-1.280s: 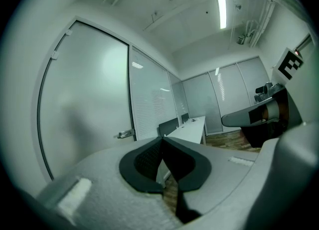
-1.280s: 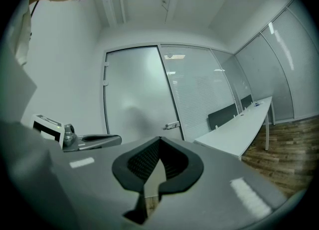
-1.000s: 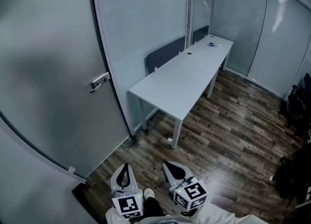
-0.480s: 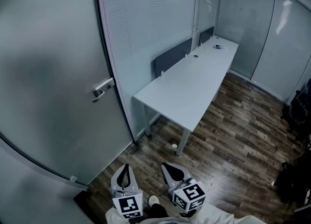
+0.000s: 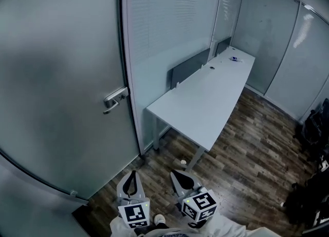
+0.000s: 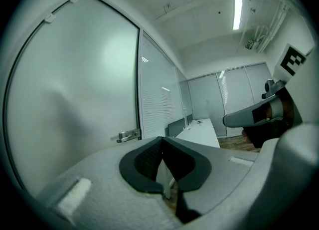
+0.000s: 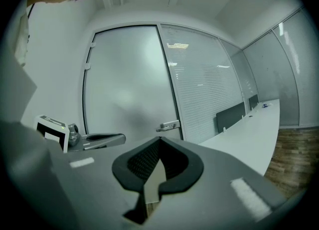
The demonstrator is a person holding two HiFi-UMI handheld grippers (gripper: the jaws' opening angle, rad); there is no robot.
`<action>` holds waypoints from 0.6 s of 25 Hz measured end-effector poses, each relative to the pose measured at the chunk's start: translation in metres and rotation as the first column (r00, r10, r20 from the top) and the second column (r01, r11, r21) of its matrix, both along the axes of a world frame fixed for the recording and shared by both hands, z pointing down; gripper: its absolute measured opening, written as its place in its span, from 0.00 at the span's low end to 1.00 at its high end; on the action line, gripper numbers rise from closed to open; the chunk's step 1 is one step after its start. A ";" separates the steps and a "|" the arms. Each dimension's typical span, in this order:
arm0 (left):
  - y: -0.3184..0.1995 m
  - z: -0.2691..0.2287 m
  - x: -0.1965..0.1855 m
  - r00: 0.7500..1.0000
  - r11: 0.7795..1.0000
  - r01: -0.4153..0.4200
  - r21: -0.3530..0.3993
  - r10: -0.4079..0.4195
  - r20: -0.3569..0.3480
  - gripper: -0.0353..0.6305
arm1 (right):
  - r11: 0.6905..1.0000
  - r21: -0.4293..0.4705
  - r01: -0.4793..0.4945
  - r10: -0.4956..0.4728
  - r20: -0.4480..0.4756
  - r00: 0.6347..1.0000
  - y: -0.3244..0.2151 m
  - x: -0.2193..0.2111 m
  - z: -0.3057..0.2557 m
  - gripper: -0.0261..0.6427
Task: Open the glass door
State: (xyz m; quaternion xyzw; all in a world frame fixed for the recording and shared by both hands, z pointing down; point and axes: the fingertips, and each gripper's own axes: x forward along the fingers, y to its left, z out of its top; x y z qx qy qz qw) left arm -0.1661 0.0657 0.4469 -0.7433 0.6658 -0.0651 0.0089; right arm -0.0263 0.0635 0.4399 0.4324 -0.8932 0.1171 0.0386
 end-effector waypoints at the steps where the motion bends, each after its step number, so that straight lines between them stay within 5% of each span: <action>1: -0.002 0.000 -0.004 1.000 1.000 0.002 0.001 -0.002 -0.006 0.06 | 1.000 0.001 0.001 -0.001 -0.003 1.000 -0.003 -0.004 -0.001 0.05; 15: -0.041 0.011 -0.034 0.999 0.999 0.036 -0.023 -0.036 0.005 0.06 | 0.999 -0.031 0.024 -0.024 0.025 0.999 -0.050 -0.029 0.015 0.05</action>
